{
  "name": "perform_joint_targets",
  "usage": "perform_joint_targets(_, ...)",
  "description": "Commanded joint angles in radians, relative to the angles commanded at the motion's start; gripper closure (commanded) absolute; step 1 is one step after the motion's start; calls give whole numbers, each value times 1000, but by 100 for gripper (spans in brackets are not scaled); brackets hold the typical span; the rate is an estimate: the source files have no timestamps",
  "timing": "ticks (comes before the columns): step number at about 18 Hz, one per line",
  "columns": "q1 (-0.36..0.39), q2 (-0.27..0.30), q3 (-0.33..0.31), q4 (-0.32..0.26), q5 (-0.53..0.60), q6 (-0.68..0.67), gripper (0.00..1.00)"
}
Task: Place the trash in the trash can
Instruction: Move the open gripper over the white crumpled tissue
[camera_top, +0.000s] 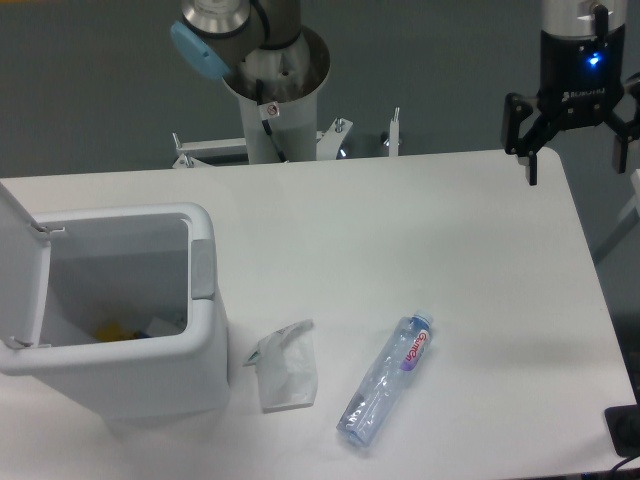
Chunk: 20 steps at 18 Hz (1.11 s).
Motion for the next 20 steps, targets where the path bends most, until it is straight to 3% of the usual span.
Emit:
perform_joint_targets(4,-11,-15,-3,2,-2,5,0)
perform_joint_targets(9,-83,-58,-29,9,-3,-6,0)
perform_joint_targets(14,-205,-109,-110,149,-6,-196,0)
perform_joint_targets(20,-271,-159,-207,173,-207,-229,0)
